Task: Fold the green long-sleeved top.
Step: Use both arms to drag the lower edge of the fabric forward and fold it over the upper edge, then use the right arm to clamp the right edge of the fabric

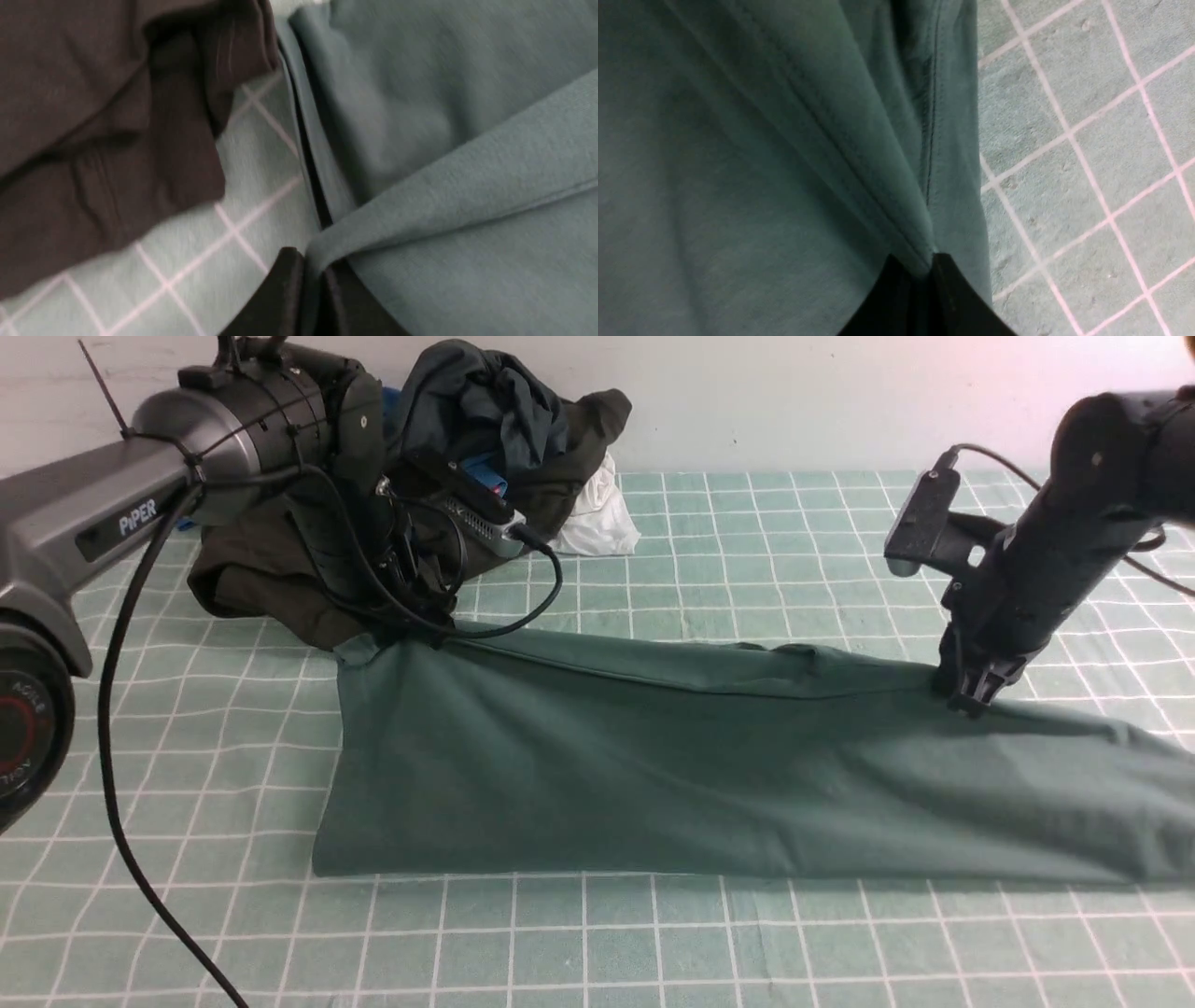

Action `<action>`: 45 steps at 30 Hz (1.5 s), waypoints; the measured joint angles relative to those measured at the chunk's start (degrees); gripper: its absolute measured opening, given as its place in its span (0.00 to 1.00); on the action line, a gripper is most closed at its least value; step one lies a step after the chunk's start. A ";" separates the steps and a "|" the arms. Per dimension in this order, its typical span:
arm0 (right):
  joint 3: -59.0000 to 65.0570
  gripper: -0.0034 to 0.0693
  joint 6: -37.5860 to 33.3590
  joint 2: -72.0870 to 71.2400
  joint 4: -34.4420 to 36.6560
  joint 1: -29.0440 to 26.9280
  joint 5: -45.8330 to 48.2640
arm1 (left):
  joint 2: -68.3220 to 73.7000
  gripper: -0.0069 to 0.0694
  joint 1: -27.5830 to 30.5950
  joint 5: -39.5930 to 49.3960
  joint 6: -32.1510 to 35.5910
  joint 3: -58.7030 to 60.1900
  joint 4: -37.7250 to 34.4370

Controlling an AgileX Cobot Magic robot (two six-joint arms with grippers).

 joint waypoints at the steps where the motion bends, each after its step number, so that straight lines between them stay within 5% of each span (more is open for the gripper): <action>1: -0.18 0.07 0.58 0.83 -0.14 0.00 -1.18 | 0.63 0.12 0.00 -1.33 0.00 0.00 0.30; 6: -0.58 0.09 3.49 3.53 -0.66 0.00 -4.75 | 2.61 0.16 0.11 -5.19 0.00 0.00 1.17; 11: -0.65 0.21 9.53 4.75 -3.10 0.00 -9.64 | 3.25 0.30 0.23 -7.77 -0.08 0.00 2.00; 16: -1.10 0.39 24.45 4.56 -8.66 0.00 -14.66 | 3.25 0.52 0.36 -8.42 -3.83 -0.06 2.99; 22: -3.99 0.48 35.87 1.73 -9.13 0.73 -5.87 | 1.12 0.66 0.36 -3.10 -12.91 -0.06 6.13; 30: -4.27 0.32 23.56 4.70 13.23 6.65 -0.05 | -3.54 0.40 -0.87 3.42 -14.03 -0.31 3.86; 37: -4.40 0.12 25.79 10.52 13.61 8.44 -11.20 | -3.59 0.11 -3.66 8.67 -11.68 -0.36 3.47; 45: -4.55 0.05 39.03 11.95 12.26 4.90 -28.95 | -3.29 0.09 -5.69 9.27 -9.96 -0.36 -0.66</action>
